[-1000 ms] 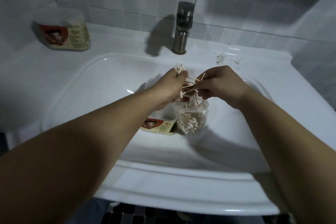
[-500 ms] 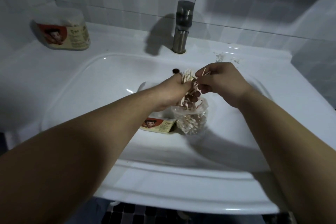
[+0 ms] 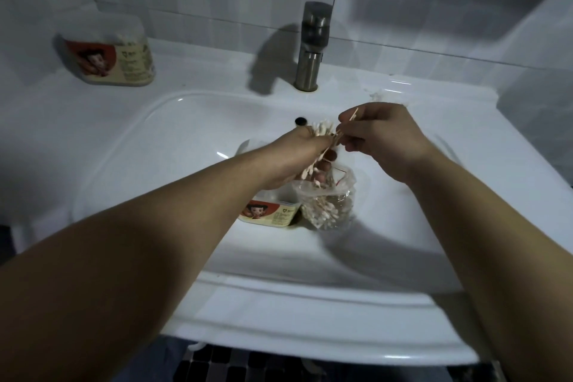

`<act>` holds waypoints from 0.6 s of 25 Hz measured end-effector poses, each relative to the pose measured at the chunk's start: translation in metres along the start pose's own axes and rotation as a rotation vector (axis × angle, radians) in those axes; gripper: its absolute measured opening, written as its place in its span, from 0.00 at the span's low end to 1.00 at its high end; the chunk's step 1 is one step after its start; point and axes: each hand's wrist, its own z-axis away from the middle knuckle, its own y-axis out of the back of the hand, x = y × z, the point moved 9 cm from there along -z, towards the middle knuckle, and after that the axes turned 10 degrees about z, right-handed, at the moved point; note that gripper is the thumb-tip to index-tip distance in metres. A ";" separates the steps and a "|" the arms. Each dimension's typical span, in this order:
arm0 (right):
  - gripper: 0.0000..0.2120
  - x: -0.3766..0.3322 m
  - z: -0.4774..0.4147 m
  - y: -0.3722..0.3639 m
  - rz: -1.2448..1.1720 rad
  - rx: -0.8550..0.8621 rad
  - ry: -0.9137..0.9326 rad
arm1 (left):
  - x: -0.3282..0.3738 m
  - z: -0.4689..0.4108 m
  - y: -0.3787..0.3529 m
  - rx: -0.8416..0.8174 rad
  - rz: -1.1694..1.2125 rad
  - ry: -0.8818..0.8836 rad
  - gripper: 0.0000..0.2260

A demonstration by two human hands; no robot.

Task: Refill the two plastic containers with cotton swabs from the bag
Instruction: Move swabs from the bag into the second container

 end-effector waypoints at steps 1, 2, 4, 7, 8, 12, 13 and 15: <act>0.05 0.001 0.002 -0.003 0.007 -0.025 -0.007 | 0.000 0.000 -0.001 -0.013 -0.008 -0.003 0.09; 0.06 0.001 0.003 -0.005 0.027 -0.035 -0.009 | -0.001 -0.001 0.000 -0.015 -0.026 -0.005 0.11; 0.12 0.002 0.002 -0.002 0.106 -0.008 0.014 | 0.000 -0.001 0.001 0.004 -0.069 -0.007 0.12; 0.11 0.000 -0.001 0.004 0.240 0.078 0.065 | 0.001 0.000 0.000 0.007 -0.081 -0.020 0.11; 0.09 -0.001 -0.001 0.005 0.274 0.096 0.079 | 0.002 0.000 -0.001 0.001 -0.076 -0.023 0.10; 0.12 -0.004 0.002 -0.015 0.342 -0.078 0.125 | 0.003 0.002 -0.003 -0.026 -0.030 -0.031 0.08; 0.13 -0.004 0.005 -0.022 0.331 -0.142 0.127 | 0.004 0.002 -0.001 -0.015 -0.020 -0.033 0.08; 0.14 -0.001 0.008 -0.031 0.289 -0.209 0.101 | 0.005 0.001 0.003 0.025 -0.016 -0.029 0.08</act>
